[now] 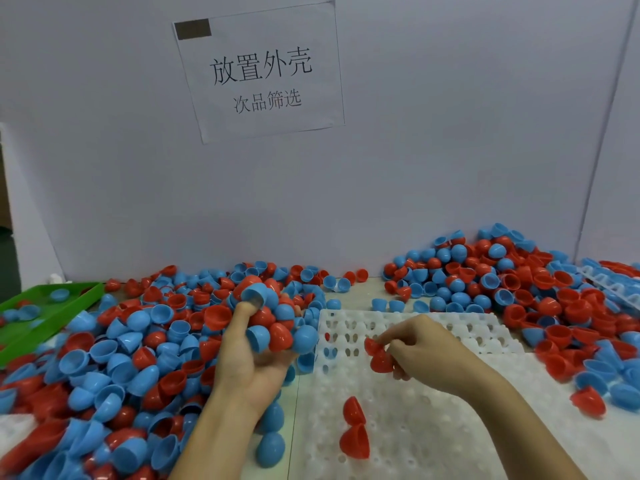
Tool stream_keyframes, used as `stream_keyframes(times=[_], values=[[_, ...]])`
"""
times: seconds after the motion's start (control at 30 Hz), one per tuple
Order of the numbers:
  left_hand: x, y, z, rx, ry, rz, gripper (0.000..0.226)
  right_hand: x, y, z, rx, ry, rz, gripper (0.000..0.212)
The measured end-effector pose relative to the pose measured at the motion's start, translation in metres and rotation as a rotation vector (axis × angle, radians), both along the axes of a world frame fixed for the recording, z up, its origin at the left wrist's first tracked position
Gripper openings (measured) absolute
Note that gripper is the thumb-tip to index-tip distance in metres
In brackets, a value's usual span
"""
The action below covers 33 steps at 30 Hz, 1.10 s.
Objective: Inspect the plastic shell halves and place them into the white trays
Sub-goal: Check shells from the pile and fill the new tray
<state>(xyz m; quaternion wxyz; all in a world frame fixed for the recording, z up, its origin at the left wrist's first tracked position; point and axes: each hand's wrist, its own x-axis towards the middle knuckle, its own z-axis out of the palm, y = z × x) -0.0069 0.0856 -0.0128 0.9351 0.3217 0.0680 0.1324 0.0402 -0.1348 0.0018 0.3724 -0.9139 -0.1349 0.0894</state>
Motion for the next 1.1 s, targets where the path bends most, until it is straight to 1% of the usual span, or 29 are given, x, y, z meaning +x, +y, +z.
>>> stream_keyframes(times=[0.03,0.07,0.17,0.27,0.33,0.43,0.53,0.63,0.67,0.77,0.83,0.97,1.1], values=[[0.001,0.0,0.0,-0.003,0.011,-0.002,0.033,0.0,-0.001,0.0,-0.004,0.011,0.008,0.036],[0.002,-0.001,0.0,-0.002,0.015,-0.007,0.035,0.001,-0.003,0.0,-0.004,0.014,0.015,0.036],[0.002,-0.001,-0.001,-0.002,0.017,-0.019,0.026,0.002,-0.003,-0.003,-0.006,-0.031,0.026,0.026],[0.002,0.0,0.0,-0.006,0.023,-0.029,0.036,0.0,0.006,-0.008,-0.047,-0.09,0.014,0.026],[0.002,0.0,0.0,-0.006,0.017,-0.032,0.038,-0.003,0.014,-0.011,-0.09,-0.14,0.004,0.027],[0.003,-0.001,-0.002,-0.007,0.014,-0.037,0.033,-0.003,0.02,-0.011,-0.162,-0.162,0.0,0.03],[0.004,-0.002,-0.004,0.005,0.01,-0.054,0.032,-0.004,0.016,-0.006,-0.201,-0.1,0.031,0.029],[0.005,0.0,-0.004,-0.004,0.003,-0.064,0.019,-0.004,0.013,-0.004,-0.259,-0.084,0.075,0.028],[0.006,0.0,-0.004,-0.013,0.006,-0.057,0.021,-0.005,0.012,-0.004,-0.271,-0.091,0.076,0.028],[0.005,0.001,-0.003,-0.032,0.018,-0.042,0.035,-0.004,0.01,-0.004,-0.276,-0.124,0.063,0.028],[0.004,0.0,-0.003,-0.028,0.012,-0.039,0.037,-0.004,0.01,-0.004,-0.256,-0.164,0.044,0.026],[0.005,0.0,-0.003,-0.014,-0.015,-0.056,0.019,-0.003,0.013,-0.01,-0.244,-0.243,0.029,0.025],[0.006,0.0,-0.003,0.004,-0.025,-0.051,0.014,-0.001,0.02,-0.016,-0.212,-0.189,0.035,0.029]])
